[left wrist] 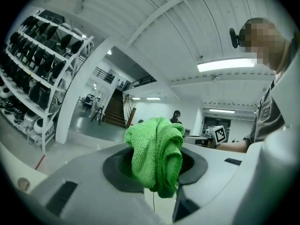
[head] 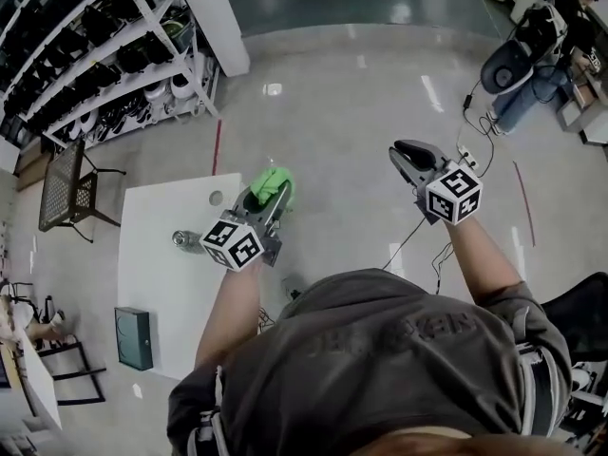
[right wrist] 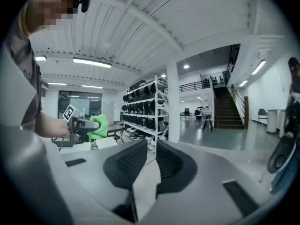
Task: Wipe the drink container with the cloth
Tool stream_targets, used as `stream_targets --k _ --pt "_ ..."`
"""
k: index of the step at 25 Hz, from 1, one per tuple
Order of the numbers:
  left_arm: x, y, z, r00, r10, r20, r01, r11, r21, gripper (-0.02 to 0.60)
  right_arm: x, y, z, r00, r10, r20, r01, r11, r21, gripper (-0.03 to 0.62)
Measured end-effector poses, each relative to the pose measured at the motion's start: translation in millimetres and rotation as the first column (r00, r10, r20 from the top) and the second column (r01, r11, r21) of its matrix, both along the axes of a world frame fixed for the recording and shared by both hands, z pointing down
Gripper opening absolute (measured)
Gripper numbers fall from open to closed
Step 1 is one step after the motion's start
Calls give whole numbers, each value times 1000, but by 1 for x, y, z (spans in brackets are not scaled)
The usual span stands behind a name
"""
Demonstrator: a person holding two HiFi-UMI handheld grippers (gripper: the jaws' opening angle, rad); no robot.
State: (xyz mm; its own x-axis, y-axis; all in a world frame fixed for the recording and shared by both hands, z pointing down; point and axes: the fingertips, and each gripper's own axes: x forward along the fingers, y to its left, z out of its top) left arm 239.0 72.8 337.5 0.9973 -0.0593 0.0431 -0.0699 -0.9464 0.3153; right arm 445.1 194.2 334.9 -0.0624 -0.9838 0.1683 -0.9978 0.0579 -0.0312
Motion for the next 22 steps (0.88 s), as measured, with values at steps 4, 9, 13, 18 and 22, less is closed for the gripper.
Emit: stream_targets --k 4,9,13,18,22 --pt "26 29 1 999 36 17 -36 999 9 129 36 41 12 991 124 47 -122 992 -31 -9" --pt "17 26 -8 996 88 9 -88 995 54 129 28 47 5 984 172 46 -171 985 -24 -9" --pt "5 14 -12 995 102 19 -103 992 72 129 17 38 -7 981 188 57 -188 982 2 -9" --pt "-8 -4 -19 994 104 17 -105 991 79 129 -1 22 -12 983 180 43 -180 984 -2 -11" --pt "-12 -7 -17 995 102 9 -102 993 65 129 -5 17 -11 985 172 10 -172 985 -19 -11"
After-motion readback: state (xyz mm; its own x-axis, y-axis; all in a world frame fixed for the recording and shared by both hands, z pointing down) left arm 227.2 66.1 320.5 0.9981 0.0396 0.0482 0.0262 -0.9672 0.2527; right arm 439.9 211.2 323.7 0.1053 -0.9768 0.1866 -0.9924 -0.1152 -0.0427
